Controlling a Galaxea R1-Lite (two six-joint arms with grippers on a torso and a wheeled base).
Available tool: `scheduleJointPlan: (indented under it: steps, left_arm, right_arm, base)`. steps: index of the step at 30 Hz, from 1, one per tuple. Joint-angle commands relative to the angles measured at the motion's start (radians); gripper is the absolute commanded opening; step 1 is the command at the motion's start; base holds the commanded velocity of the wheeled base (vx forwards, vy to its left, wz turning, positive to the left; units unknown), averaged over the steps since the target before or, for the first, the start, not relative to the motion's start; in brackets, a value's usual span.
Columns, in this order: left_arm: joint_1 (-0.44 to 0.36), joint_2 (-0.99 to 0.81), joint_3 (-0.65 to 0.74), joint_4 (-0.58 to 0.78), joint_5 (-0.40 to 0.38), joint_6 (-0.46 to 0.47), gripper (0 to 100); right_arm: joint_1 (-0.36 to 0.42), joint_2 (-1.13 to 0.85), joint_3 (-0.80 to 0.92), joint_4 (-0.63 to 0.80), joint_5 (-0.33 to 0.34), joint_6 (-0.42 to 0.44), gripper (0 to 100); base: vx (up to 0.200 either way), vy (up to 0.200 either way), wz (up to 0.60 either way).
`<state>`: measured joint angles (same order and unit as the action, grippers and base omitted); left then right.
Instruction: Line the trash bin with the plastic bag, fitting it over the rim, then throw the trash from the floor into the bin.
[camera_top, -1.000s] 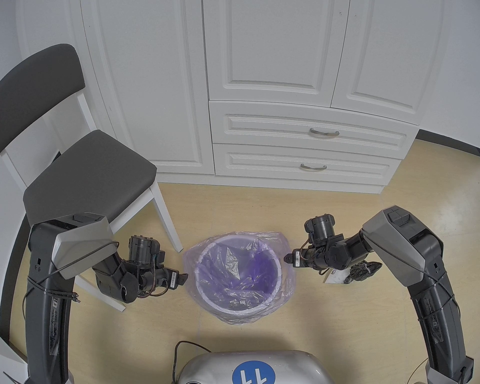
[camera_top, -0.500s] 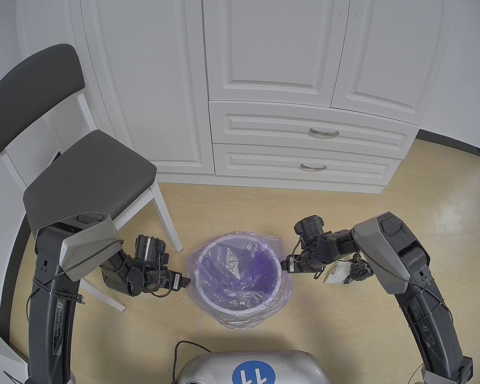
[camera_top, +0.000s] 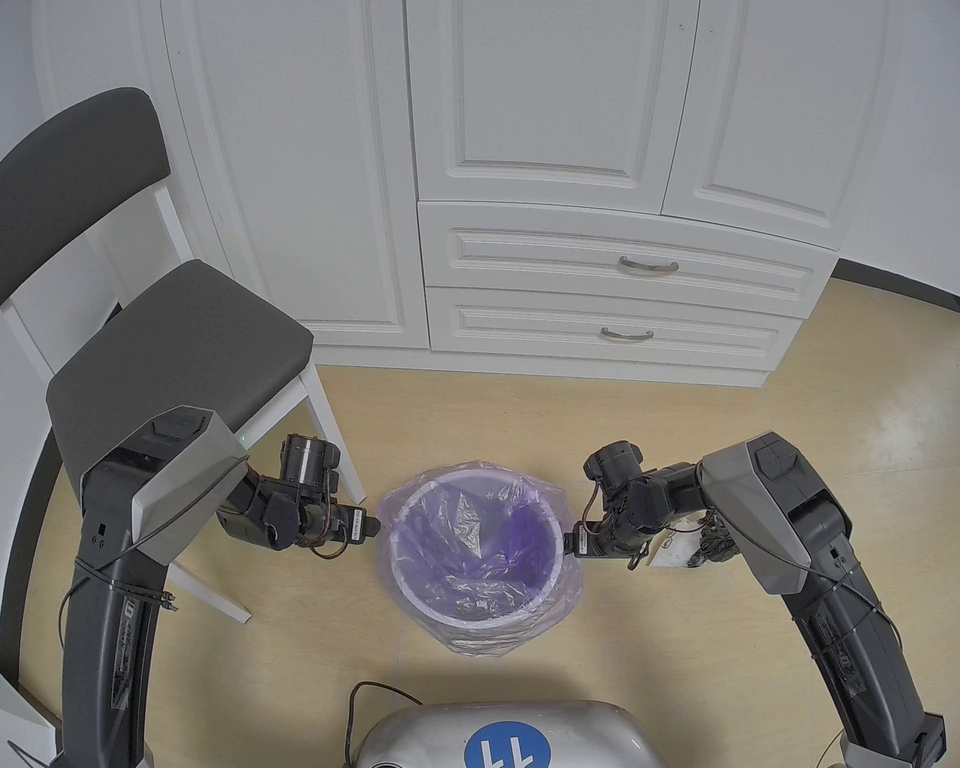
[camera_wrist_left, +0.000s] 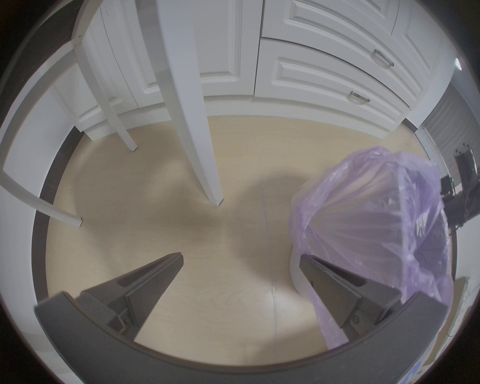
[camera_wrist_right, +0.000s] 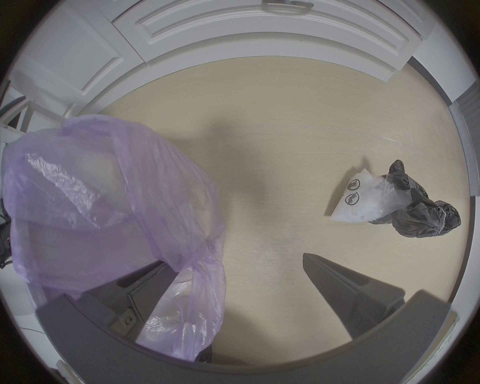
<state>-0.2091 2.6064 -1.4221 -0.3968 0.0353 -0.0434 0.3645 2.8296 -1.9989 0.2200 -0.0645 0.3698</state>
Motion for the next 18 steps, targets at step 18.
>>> scheduleJointPlan:
  steps: [18]
  left_arm:
    - [0.047, 0.231, -0.313, 0.013, -0.123, 0.103, 100]
  right_arm:
    - [0.001, 0.004, -0.001, 0.002, -0.001, 0.015, 100]
  base:
    - [0.0, 0.0, 0.0]
